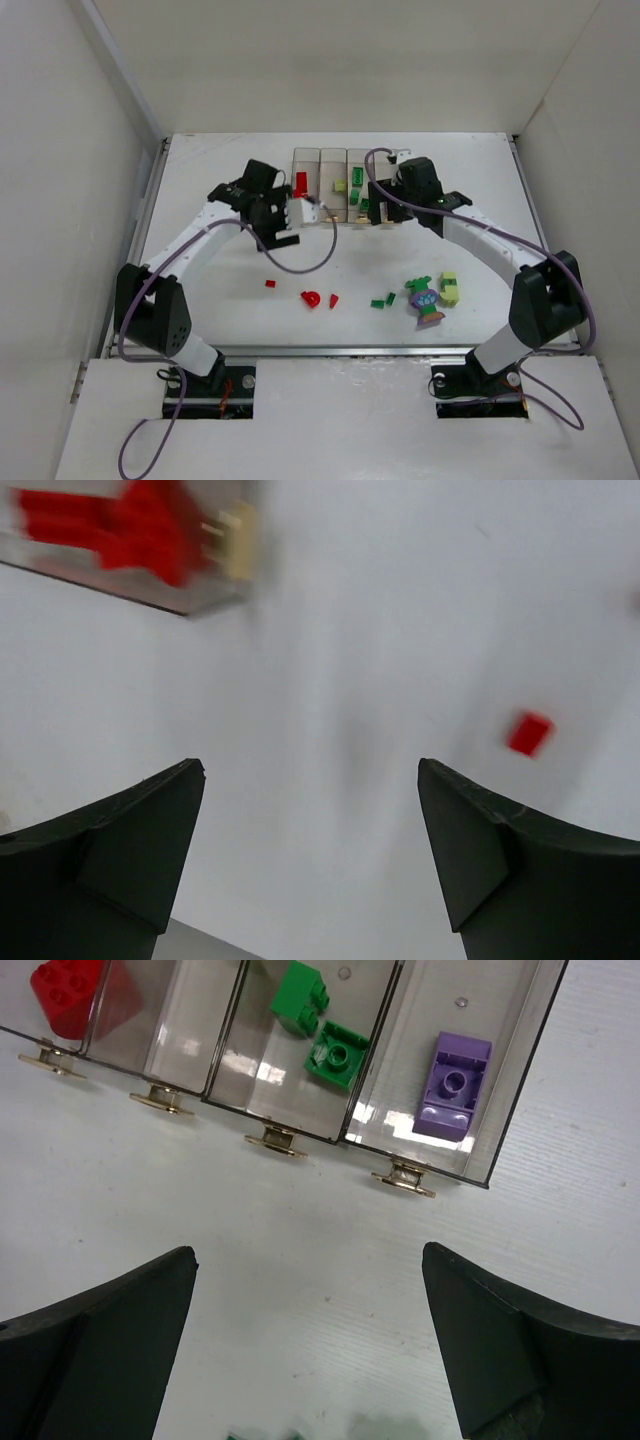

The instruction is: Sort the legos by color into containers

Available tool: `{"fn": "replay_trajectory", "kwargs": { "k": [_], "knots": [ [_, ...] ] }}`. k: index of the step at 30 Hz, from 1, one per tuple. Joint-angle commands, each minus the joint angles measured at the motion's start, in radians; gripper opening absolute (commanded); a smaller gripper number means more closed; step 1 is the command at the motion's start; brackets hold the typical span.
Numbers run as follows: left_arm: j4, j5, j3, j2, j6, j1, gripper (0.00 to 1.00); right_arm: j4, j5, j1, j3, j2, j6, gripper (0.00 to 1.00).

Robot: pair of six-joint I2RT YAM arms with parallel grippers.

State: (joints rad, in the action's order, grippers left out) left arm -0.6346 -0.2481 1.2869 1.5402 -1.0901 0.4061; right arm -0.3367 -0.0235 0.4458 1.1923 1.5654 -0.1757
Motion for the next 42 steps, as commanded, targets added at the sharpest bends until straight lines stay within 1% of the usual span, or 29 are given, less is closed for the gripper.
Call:
{"fn": "replay_trajectory", "kwargs": {
  "k": [1,3,4,5,8,10,11,13,14,15,20,22,23,24,25,26,27,29,33,34,36,37,38,39,40,42],
  "knots": [
    [-0.231,0.028,-0.164,-0.023,-0.231,0.023,0.85,0.031,-0.001,0.010,-0.005,-0.002,0.001,1.00],
    [-0.206,0.041,-0.254,-0.037,-0.243,0.046,0.81,0.031,0.010,0.021,-0.005,0.007,0.001,1.00],
    [-0.186,0.041,-0.274,-0.048,-0.243,0.057,0.81,0.031,0.010,0.021,0.006,0.016,0.001,1.00],
    [-0.175,0.032,-0.290,-0.048,-0.226,0.077,0.81,0.031,0.010,0.031,0.006,0.016,0.001,1.00],
    [-0.142,0.013,-0.330,-0.048,-0.199,0.088,0.81,0.031,0.010,0.031,0.026,0.016,0.001,1.00],
    [-0.105,0.013,-0.353,-0.048,-0.170,0.097,0.78,0.031,0.000,0.031,0.026,0.016,0.001,1.00],
    [-0.053,0.013,-0.380,-0.048,-0.159,0.097,0.76,0.031,0.000,0.031,0.026,0.016,0.001,1.00],
    [-0.008,0.023,-0.393,-0.022,-0.134,0.109,0.72,0.031,0.000,0.031,0.026,0.016,0.001,1.00],
    [0.007,0.023,-0.403,-0.009,-0.107,0.118,0.68,0.031,0.000,0.031,0.026,0.016,0.001,1.00],
    [0.018,0.023,-0.403,0.021,-0.093,0.119,0.61,0.021,0.000,0.031,0.026,0.016,0.001,1.00],
    [0.029,0.032,-0.412,0.086,-0.070,0.128,0.49,0.021,-0.009,0.031,0.015,0.006,0.001,1.00],
    [0.072,0.041,-0.428,0.086,-0.070,0.128,0.44,0.021,-0.018,0.031,0.015,0.005,0.001,1.00],
    [0.072,0.052,-0.439,0.077,-0.070,0.128,0.38,0.021,-0.018,0.031,0.015,0.005,0.001,1.00],
    [0.084,0.052,-0.439,0.077,-0.070,0.128,0.35,0.021,-0.018,0.031,0.006,0.005,0.001,1.00],
    [0.084,0.052,-0.439,0.077,-0.070,0.128,0.28,0.021,-0.018,0.031,0.006,0.005,0.001,1.00],
    [0.084,0.052,-0.439,0.077,-0.061,0.128,0.27,0.021,-0.018,0.031,0.006,0.005,0.001,1.00],
    [0.084,0.052,-0.439,0.077,-0.060,0.128,0.16,0.021,-0.018,0.031,0.006,0.005,0.001,1.00],
    [0.084,0.062,-0.416,0.067,-0.051,0.128,0.00,0.021,-0.018,0.031,0.006,-0.004,0.001,1.00],
    [0.064,0.038,-0.345,0.058,-0.015,0.128,0.00,0.021,-0.018,0.031,0.006,-0.004,0.001,1.00],
    [0.064,0.018,-0.321,0.058,-0.001,0.128,0.00,0.021,-0.018,0.031,0.006,-0.004,0.001,1.00],
    [0.038,-0.063,-0.220,0.058,0.053,0.099,0.00,0.021,-0.018,0.031,0.015,0.005,0.001,1.00],
    [0.038,-0.094,-0.180,0.067,0.080,0.067,0.00,0.021,-0.018,0.031,0.015,0.005,0.001,1.00],
    [0.038,-0.124,-0.097,0.067,0.111,0.050,0.00,0.021,-0.018,0.031,0.015,0.005,0.001,1.00],
    [0.050,-0.181,-0.054,0.090,0.184,0.030,0.00,0.021,-0.018,0.031,0.015,0.005,0.001,1.00],
    [0.067,-0.203,-0.016,0.100,0.231,-0.004,0.00,0.021,-0.018,0.031,0.015,0.005,0.001,1.00],
    [0.136,-0.215,0.075,0.121,0.347,-0.030,0.00,0.021,-0.018,0.031,0.015,0.005,0.001,1.00]
  ]
}}
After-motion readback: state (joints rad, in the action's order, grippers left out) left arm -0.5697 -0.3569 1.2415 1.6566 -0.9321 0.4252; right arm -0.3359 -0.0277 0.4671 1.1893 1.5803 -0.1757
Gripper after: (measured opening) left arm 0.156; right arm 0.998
